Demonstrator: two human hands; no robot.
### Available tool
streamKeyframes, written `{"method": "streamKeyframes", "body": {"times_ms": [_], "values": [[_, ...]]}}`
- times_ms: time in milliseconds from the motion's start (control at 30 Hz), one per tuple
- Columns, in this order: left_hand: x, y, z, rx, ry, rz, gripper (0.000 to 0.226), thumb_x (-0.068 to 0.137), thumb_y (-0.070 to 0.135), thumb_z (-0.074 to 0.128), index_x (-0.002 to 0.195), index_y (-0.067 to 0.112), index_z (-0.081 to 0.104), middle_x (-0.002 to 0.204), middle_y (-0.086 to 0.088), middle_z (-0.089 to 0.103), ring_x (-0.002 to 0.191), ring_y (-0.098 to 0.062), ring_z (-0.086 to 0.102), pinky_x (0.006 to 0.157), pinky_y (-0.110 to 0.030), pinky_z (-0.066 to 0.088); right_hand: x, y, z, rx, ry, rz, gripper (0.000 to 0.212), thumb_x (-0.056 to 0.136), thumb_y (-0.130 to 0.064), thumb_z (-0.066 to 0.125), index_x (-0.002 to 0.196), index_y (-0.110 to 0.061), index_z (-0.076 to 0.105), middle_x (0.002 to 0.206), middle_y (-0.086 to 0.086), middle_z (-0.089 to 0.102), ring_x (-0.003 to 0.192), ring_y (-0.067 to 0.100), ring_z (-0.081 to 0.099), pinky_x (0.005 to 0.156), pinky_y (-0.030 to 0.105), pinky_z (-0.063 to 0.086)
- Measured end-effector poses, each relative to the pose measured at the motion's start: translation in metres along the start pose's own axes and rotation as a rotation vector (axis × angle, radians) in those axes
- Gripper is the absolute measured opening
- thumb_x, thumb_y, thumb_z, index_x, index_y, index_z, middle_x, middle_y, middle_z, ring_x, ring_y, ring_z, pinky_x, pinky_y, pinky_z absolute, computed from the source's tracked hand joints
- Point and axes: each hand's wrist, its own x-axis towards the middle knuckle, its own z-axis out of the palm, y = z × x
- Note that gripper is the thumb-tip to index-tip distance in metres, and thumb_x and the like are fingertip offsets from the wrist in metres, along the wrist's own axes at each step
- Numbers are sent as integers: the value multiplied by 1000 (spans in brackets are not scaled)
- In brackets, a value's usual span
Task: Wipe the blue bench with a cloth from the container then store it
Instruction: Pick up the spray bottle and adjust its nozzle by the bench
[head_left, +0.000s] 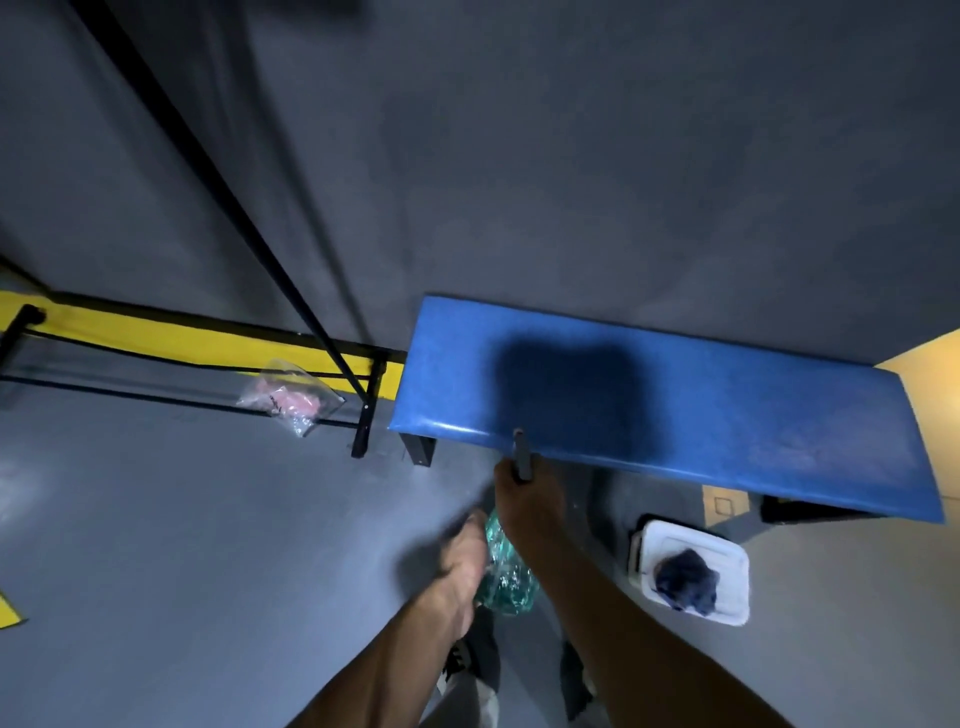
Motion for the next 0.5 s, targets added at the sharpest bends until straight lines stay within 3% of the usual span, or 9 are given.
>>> {"method": "streamKeyframes", "body": {"times_ms": [133,267,400,500], "values": [[-11,-4,16,26,32,-1,84,61,77,50,120,21,71,110,-13,79,98,-34,77,96,-51,60,5,12,-17,15,5,-6,27,94,-24,61,72,-10,54,66,9,56,66,28,57,59,32,38],[-78,24,32,55,12,-26,47,102,52,43,109,12,66,120,3,68,113,-30,71,96,-33,54,14,18,-28,-28,-28,-5,33,98,-35,57,97,-3,65,94,20,68,89,36,65,69,32,40],[-73,13,52,33,21,-22,52,102,49,46,105,6,75,96,-20,81,90,-37,79,90,-50,63,22,27,-45,-44,-32,18,30,97,-33,56,97,-4,66,89,18,69,89,38,68,67,32,44],[-67,5,73,92,26,0,49,101,46,47,99,7,77,90,-20,81,85,-36,79,79,-39,63,29,37,-69,-23,3,23,29,96,-33,56,89,-6,63,81,16,67,82,36,67,69,39,51]]}}
